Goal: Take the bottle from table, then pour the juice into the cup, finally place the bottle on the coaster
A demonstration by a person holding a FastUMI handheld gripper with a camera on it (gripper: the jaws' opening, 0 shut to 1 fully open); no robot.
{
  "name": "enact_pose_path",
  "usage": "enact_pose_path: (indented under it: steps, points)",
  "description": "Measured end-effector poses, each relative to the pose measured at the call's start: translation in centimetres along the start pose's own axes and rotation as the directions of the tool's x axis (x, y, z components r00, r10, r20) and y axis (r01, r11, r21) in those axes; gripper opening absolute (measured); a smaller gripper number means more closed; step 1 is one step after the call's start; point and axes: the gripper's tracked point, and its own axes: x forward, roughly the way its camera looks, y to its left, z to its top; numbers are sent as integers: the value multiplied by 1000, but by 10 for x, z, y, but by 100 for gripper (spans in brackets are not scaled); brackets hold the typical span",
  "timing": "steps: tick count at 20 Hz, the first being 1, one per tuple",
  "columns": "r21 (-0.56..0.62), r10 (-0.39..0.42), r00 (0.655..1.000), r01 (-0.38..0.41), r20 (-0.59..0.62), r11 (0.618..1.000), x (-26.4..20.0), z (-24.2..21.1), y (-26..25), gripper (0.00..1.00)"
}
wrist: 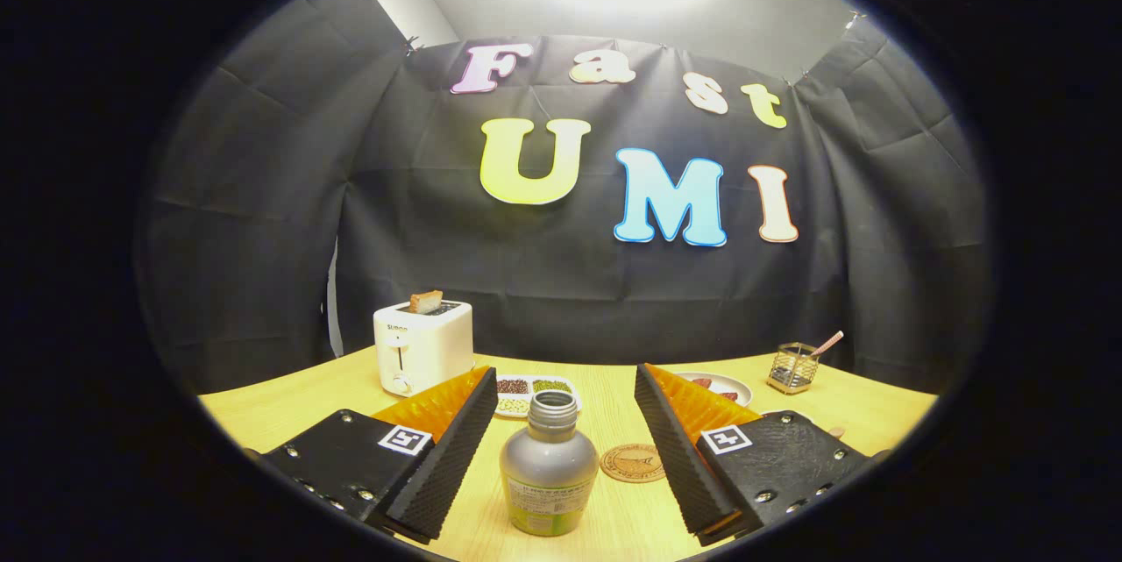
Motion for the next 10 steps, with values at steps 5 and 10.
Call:
enact_pose_path:
  steps: [5,10]
  points:
    - [10,-4,998,5,-61,1000,12,-43,-2,97]
    - [17,14,997,-13,-70,1000,18,-63,-3,96]
